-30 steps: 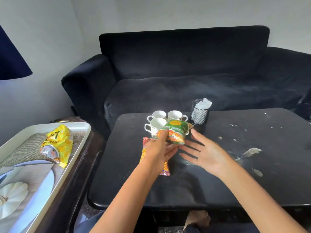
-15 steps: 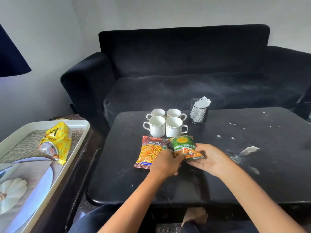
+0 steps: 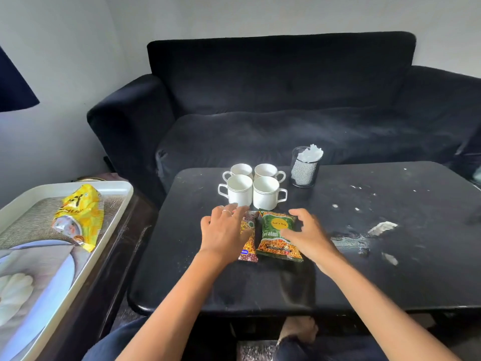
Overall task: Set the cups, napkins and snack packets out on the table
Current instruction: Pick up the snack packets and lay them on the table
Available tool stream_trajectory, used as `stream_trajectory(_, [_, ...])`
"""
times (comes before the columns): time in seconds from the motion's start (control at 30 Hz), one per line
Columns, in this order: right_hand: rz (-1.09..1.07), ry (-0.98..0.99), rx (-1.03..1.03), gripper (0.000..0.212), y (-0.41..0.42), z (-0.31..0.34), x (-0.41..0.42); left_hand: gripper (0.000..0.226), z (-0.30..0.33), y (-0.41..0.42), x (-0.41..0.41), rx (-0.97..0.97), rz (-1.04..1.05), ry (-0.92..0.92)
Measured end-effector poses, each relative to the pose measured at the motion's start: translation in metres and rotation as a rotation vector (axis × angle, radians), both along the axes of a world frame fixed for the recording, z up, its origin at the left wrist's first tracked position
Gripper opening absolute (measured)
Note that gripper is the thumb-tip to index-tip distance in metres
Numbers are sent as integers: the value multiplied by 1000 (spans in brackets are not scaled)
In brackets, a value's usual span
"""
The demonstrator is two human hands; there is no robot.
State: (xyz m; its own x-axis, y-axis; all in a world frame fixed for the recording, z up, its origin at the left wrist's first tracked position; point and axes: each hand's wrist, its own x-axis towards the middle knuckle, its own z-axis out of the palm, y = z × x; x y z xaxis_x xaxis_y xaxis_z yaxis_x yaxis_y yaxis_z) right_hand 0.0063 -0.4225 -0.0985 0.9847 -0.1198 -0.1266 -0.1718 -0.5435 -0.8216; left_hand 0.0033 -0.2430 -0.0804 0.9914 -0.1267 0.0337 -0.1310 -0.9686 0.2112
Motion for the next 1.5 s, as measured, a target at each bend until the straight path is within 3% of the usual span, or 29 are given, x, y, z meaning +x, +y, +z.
stream_trajectory(0.13, [194,-15,-253,72,13,-6,-2,78,-22,11,-7,85,-87,194])
stream_trajectory(0.3, [332,64,-486,72,19,-11,0,85,-35,23,-9,172,-102,232])
stream_trajectory(0.87, [458,89,-475,72,83,-5,10,88,-33,90,-5,84,-65,277])
stream_trajectory(1.33, [422,80,-493,73,106,-8,14,96,-32,104,-2,69,-42,327])
stream_trajectory(1.5, [247,-166,-475,58,110,1,11,91,-13,98,-5,-40,-40,234])
